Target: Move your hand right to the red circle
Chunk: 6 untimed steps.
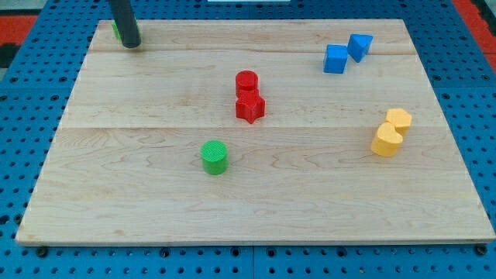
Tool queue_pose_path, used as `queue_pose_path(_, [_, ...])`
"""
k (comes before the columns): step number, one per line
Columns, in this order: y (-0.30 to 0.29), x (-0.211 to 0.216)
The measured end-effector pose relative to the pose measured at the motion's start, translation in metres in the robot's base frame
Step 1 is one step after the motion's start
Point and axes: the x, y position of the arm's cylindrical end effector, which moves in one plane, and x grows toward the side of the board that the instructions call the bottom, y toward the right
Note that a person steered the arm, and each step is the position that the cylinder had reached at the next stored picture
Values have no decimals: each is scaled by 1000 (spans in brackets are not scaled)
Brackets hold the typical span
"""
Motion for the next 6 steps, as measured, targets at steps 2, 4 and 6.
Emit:
queue_pose_path(2, [26, 11])
queue_pose_path(4, [45, 12])
queue_pose_path(6, [97, 14])
